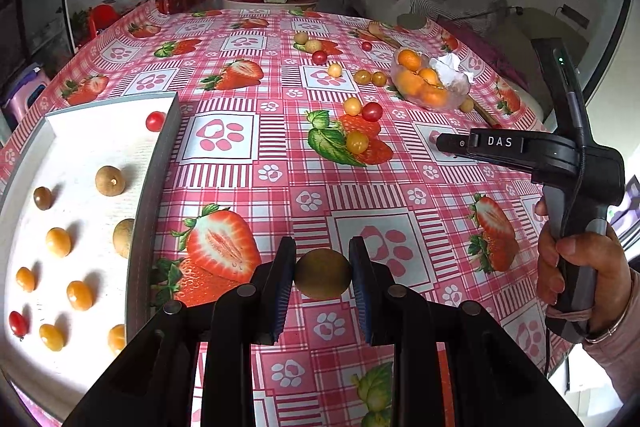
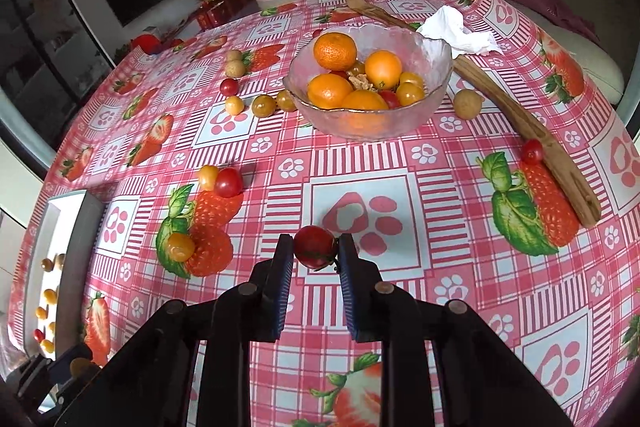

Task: Organize fruits
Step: 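Carry the greenish tomato in the left gripper and red tomato in the right into the tray, release both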

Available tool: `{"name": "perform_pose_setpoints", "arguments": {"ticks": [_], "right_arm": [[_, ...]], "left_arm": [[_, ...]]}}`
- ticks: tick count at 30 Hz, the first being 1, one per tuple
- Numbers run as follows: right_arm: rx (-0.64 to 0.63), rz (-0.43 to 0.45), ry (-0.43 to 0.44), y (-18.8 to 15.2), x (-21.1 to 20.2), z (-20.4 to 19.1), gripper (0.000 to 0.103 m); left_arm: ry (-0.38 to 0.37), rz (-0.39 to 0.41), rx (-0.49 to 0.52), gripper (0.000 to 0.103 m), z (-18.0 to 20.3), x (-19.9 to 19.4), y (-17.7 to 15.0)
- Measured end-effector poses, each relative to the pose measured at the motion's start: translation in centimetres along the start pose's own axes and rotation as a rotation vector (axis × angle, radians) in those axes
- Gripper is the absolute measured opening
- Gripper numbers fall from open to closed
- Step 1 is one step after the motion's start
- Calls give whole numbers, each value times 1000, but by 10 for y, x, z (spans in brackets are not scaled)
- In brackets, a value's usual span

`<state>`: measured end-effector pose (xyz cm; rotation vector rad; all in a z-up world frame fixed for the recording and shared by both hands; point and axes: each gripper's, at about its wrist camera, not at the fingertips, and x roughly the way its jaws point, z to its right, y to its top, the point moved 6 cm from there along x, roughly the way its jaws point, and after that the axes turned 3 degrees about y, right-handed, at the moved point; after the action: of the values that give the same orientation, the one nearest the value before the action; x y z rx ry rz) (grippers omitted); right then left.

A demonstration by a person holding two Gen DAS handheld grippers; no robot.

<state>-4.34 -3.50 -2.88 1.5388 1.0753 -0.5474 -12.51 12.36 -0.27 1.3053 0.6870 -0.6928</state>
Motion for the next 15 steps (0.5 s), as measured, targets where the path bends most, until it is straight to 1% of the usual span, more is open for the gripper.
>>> {"name": "perform_pose_setpoints", "arguments": {"ticks": [4, 8, 12, 15], "right_arm": [[-30, -12, 68, -11, -18, -23, 25], [-67, -37, 147, -18, -28, -58, 25], [-113, -64, 217, -24, -31, -99, 25], [-140, -87, 262, -25, -28, -132, 25]], "left_arm": [[8, 12, -15, 29, -12, -12, -2], [21, 29, -54, 29, -36, -28, -4], [70, 54, -96, 29, -75, -43, -6], [120, 67, -136, 29, -112, -53, -6]]}}
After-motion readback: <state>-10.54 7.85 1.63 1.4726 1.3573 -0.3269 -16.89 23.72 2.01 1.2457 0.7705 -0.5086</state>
